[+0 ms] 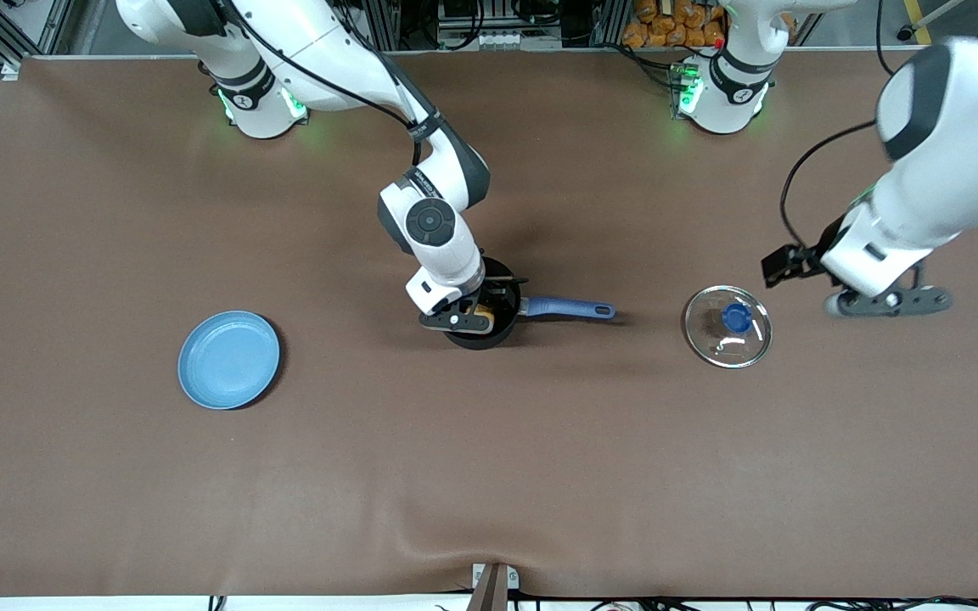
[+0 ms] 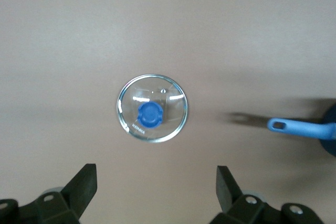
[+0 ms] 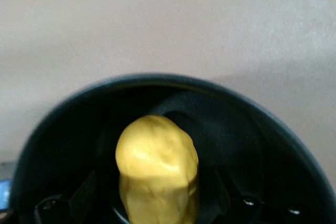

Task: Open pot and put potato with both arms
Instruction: 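Open the left gripper off the lid and release the potato with the right gripper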

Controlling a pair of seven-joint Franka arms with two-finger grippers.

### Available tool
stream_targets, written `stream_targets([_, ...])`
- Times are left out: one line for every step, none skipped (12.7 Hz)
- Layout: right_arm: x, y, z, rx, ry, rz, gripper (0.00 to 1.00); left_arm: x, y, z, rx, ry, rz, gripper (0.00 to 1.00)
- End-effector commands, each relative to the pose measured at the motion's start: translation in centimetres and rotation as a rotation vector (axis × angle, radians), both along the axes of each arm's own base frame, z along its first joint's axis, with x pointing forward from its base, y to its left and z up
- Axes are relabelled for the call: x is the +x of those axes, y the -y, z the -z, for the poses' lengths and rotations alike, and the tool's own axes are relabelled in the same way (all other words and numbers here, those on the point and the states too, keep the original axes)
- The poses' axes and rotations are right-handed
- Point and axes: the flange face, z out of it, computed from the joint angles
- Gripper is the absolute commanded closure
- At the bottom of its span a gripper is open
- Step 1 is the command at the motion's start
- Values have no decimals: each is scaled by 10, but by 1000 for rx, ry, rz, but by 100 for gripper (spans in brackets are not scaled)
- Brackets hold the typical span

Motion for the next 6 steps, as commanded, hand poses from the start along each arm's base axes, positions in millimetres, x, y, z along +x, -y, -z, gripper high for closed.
stream_targets([6,1,-20,-16,3,7,0,10,-7,-32,-7,-9,-20,0])
stream_targets([8,4,-28,-27,-9,10,0,5,-11,-44,2,-30,-24,0])
stream_targets([9,6,-36,-37,-26,10,0,4,-16,-54,5,-33,-33,0])
stream_targets([11,10,-48,-49,-39,9,0,5,-18,-61,5,-18,-32,0])
stream_targets([14,14,-63,-62,-54,8,0,3,-17,-67,3,-17,-30,0])
stream_targets([18,19,-81,-77,-74,4,0,-1,-17,-73,5,-19,-30,0])
